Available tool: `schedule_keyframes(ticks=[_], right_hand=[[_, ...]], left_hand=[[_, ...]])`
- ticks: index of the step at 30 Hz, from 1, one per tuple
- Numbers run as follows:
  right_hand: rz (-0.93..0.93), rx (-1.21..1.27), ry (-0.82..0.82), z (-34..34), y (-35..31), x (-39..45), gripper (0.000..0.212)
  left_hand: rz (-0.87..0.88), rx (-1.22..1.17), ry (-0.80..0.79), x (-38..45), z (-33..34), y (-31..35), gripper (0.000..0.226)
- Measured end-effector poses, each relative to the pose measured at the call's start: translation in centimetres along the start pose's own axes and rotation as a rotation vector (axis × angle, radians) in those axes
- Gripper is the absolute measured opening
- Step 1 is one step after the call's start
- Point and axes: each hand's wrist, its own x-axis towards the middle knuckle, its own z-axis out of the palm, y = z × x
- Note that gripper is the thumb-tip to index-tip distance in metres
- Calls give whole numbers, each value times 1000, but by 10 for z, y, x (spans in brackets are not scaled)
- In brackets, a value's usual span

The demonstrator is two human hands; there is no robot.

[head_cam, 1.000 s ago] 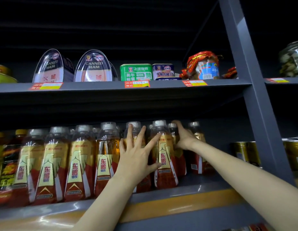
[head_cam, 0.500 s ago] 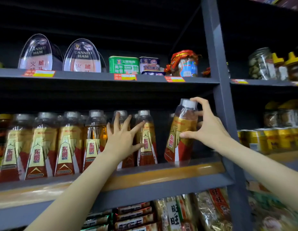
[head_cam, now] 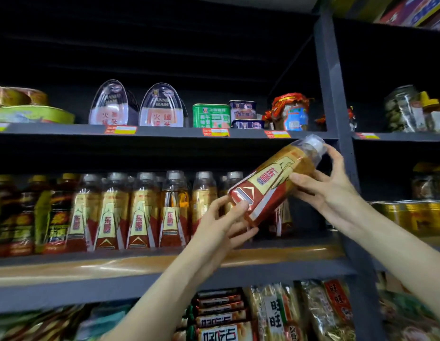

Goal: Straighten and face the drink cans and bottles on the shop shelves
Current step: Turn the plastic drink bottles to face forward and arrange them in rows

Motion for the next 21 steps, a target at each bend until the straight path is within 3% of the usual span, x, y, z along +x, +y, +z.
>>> schedule_keyframes(ticks=[2, 5, 7, 11, 14, 16, 19, 21], right_hand=[[126, 44, -45, 2, 0, -3, 81], [451, 204, -91, 7, 2, -11, 58], [558, 314, -65, 17, 9, -14, 58], [595, 386, -49, 39, 23, -17, 57], [514, 369, 22, 45, 23, -17, 46], [381, 349, 79, 46, 22, -13, 54], [178, 251, 157, 46, 23, -10, 70], [100, 190, 132, 48, 23, -13, 81]], left_hand=[[174, 109, 81, -4, -2, 7, 67], [516, 525, 170, -9, -8, 31, 65], [635, 661, 79, -15, -8, 44, 76], [717, 820, -94, -25, -3, 47, 88], [665, 802, -42, -25, -9, 49, 85], [519, 768, 13, -27, -15, 48, 76], [188, 395, -56, -30, -19, 43, 75], [133, 202, -47, -29, -18, 41, 73]])
